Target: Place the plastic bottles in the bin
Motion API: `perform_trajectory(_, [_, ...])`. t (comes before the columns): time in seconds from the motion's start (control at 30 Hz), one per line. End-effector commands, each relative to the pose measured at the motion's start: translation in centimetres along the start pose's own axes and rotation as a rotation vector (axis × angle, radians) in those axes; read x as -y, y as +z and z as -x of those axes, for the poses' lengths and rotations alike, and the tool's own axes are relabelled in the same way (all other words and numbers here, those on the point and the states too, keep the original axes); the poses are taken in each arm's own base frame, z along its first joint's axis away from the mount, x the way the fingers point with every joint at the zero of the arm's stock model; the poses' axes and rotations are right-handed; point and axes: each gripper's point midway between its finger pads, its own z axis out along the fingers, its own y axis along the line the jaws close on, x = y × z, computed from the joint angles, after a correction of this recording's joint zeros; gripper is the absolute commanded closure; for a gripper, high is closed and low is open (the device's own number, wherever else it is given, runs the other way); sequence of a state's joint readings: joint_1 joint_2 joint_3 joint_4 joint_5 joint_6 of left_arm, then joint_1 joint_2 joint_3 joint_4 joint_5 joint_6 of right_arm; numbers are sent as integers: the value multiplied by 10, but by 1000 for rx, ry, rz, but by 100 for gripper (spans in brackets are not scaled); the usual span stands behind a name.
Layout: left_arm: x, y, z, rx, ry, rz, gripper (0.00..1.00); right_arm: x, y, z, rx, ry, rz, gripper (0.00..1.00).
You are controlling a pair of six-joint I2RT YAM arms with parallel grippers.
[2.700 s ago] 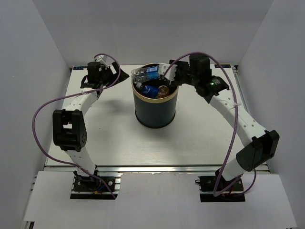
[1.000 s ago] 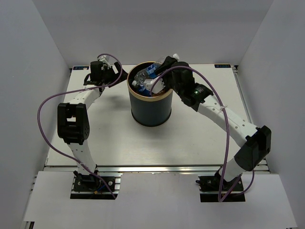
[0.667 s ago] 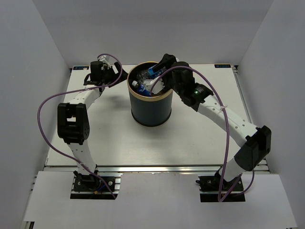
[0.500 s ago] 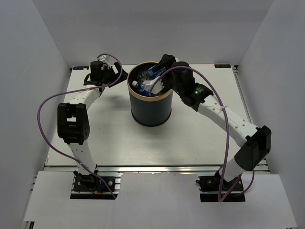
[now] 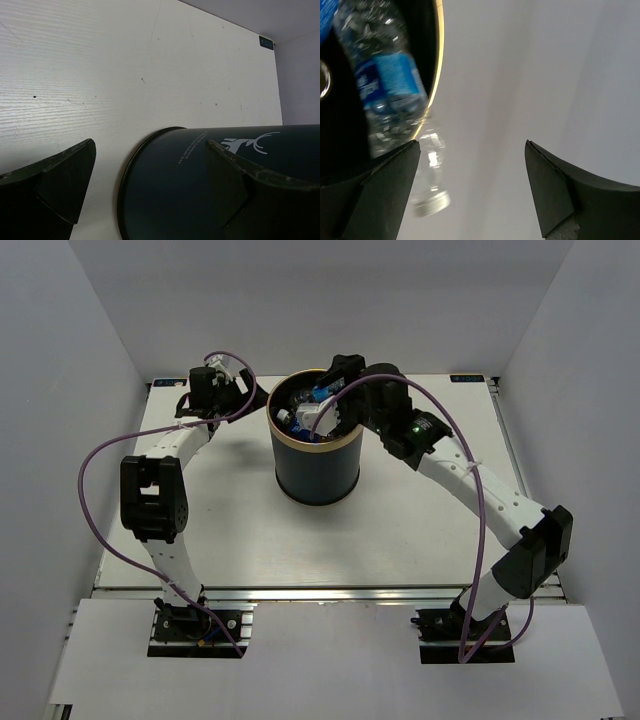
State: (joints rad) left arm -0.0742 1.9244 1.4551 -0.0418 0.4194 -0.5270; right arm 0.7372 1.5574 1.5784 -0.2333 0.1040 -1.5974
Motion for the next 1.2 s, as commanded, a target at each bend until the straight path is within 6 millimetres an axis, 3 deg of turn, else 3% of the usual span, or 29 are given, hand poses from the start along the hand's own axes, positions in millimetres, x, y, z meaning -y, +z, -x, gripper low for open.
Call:
perform_trajectory(0.0, [15,-5,18,34,34,-30,2,63,-40,14,99,100,-158,11])
perform_trajectory(0.2, [18,-7,20,36,33,-39,2,86,-58,21,185,275,-233,11])
perform_trajectory(0.33, [19,-9,21,37,39,-34,2,104,-65,7,235,484,-280,11])
perform_trajectory(0.43, [19,-10,21,41,39,-35,2,109,-62,-20,234,683,-296,11])
perform_trajectory(0.6, [19,-10,22,39,40,-31,2,113,-51,-88,107,1005,-409,11])
perform_trajectory(0.63, [20,-9,22,38,41,-31,2,105,-43,-113,56,1069,-420,11])
perform_trajectory(0.7, [19,-9,22,40,40,-30,2,102,-41,-134,42,1240,-428,11])
perform_trajectory(0.73, [19,-9,21,41,39,-32,2,83,-28,-156,-9,1299,-407,11])
perform_trajectory(0.77, [18,-8,20,39,38,-33,2,75,-23,-164,-28,1345,-396,11])
perform_trajectory(0.8, [18,-8,19,37,38,-34,2,49,-10,-175,-80,1425,-351,11])
perform_trajectory(0.87, [15,-7,17,31,39,-27,2,23,1,-184,-129,1514,-316,11])
perform_trajectory(0.9, [11,-7,14,22,36,-13,2,-5,9,-190,-172,1608,-282,11])
perform_trajectory(0.93, [10,-7,11,18,43,-8,2,-18,12,-194,-190,1670,-273,11])
perform_trajectory(0.97, [8,-8,9,14,46,-3,2,-28,14,-191,-174,1730,-247,11])
perform_trajectory(1.0, [5,-9,6,16,53,7,2,-53,17,-198,-176,1833,-227,11])
perform_trajectory(1.07, [4,-10,5,21,58,6,2,-69,22,-192,-98,1940,-175,11])
perform_trajectory(1.1, [3,-10,6,23,54,10,2,-91,24,-194,-89,1986,-132,11])
perform_trajectory(1.17, [4,-9,5,18,50,7,2,-99,33,-179,28,2051,-38,11])
